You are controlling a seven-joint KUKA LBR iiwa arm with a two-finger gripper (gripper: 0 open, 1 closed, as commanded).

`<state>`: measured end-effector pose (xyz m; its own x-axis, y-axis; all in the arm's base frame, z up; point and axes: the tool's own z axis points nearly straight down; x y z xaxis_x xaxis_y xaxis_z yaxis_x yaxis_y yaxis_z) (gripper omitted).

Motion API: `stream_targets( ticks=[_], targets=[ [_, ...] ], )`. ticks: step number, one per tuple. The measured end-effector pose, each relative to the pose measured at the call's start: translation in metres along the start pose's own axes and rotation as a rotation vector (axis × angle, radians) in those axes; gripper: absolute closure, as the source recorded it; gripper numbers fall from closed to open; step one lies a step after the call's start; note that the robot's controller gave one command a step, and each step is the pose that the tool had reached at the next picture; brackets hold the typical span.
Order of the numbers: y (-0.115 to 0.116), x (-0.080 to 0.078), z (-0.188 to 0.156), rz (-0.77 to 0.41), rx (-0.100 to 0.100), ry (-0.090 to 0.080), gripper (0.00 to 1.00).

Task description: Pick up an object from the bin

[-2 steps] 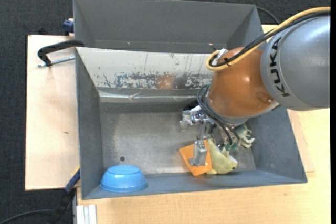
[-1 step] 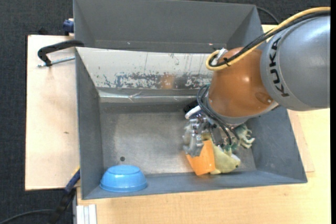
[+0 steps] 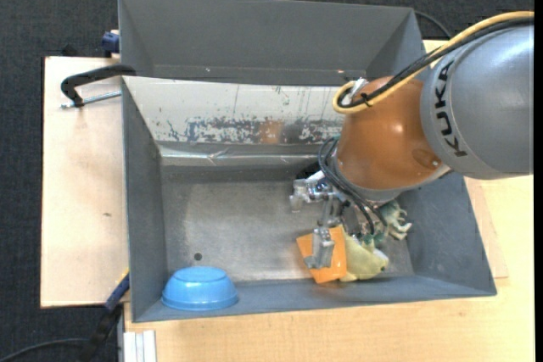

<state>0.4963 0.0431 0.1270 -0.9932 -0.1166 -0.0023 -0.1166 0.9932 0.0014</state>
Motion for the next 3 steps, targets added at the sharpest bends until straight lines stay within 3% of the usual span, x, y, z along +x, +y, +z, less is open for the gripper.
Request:
stream_targets(
  ticks=[1, 2, 3],
  targets=[
    [-0.0028, -0.0068, 0.0576, -0.238, -0.001, 0.005, 0.00],
    [-0.0029, -0.0077, 0.0563, -0.236, -0.001, 0.002, 1.00],
    [-0.0031, -0.0077, 0.0563, -0.236, 0.000, 0.001, 0.00]
  ],
)
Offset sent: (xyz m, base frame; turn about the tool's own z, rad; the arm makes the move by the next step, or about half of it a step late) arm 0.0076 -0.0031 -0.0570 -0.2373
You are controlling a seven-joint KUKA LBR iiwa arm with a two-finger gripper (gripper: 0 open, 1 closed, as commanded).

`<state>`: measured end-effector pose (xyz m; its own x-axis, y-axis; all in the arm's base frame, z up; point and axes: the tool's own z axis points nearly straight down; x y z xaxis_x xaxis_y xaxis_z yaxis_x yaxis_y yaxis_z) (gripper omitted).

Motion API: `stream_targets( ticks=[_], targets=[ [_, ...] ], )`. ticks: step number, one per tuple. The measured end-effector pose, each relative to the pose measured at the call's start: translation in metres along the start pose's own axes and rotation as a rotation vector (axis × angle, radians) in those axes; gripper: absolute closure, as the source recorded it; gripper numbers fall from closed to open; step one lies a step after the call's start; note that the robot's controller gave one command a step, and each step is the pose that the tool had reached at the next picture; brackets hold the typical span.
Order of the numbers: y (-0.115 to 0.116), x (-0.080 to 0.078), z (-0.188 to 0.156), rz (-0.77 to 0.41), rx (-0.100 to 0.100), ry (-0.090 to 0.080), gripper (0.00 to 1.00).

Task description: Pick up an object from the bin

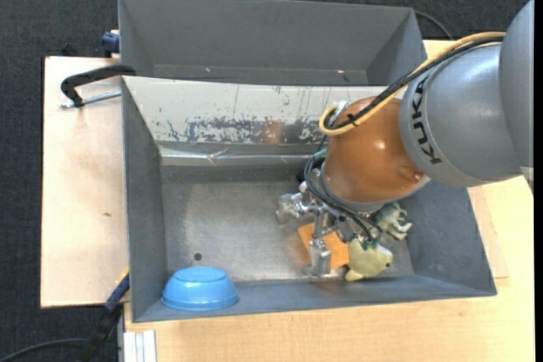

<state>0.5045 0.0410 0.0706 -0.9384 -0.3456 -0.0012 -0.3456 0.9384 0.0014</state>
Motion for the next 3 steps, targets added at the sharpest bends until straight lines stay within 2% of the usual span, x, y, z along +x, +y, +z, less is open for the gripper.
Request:
stream_targets(
  ticks=[1, 2, 3],
  targets=[
    [0.005, 0.008, -0.011, -0.268, 0.000, 0.000, 0.00],
    [0.009, 0.009, -0.009, -0.819, 0.000, -0.003, 0.00],
    [0.013, -0.010, -0.067, -0.967, 0.003, -0.006, 0.00]
  ],
)
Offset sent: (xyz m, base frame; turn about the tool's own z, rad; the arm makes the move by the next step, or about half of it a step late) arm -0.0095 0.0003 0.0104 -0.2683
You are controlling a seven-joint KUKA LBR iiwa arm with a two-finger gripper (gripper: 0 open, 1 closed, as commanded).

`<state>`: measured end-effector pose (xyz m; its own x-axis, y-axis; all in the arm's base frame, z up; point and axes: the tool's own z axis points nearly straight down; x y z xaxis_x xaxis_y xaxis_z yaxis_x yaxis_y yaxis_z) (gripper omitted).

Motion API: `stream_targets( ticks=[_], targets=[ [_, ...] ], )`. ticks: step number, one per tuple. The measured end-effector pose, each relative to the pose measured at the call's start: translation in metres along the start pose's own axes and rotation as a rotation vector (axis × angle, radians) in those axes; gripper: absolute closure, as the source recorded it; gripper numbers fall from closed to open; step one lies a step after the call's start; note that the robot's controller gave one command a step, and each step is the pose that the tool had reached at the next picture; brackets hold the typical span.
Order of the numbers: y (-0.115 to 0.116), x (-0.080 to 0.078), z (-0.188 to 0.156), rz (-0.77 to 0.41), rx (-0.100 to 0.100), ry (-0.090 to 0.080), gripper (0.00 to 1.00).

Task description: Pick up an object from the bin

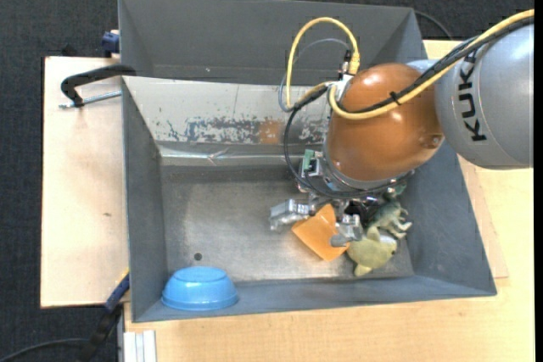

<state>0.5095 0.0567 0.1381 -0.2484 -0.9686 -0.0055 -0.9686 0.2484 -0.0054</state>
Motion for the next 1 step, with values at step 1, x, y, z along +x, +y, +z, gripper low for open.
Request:
stream_targets(
  ticks=[1],
  targets=[
    [-0.0154, 0.0133, 0.0484, -0.235, -0.009, 0.008, 0.00]
  ],
)
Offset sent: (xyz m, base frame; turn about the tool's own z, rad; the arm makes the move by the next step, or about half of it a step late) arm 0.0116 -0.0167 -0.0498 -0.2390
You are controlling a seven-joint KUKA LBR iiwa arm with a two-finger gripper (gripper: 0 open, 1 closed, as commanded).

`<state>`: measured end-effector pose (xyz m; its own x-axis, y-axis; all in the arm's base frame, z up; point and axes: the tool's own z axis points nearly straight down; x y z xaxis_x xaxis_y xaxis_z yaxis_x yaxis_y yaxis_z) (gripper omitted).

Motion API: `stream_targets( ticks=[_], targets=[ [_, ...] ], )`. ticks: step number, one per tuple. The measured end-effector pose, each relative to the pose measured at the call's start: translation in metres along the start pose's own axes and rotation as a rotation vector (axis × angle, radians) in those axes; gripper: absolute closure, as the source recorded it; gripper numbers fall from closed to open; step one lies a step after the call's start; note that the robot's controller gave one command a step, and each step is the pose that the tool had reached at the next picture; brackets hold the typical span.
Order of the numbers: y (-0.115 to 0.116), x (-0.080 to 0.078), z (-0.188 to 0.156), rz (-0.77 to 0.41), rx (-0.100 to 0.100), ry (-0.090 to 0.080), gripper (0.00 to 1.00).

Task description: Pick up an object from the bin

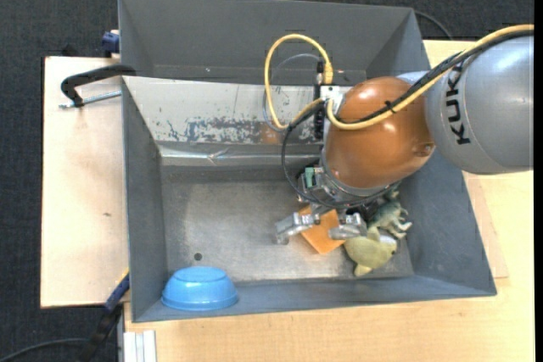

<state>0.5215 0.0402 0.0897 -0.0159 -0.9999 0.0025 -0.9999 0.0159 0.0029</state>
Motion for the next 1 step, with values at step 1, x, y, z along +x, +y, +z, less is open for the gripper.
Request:
stream_targets(
  ticks=[1],
  targets=[
    [0.0006, -0.0021, 0.0007, -0.001, 0.001, -0.006, 1.00]
  ],
)
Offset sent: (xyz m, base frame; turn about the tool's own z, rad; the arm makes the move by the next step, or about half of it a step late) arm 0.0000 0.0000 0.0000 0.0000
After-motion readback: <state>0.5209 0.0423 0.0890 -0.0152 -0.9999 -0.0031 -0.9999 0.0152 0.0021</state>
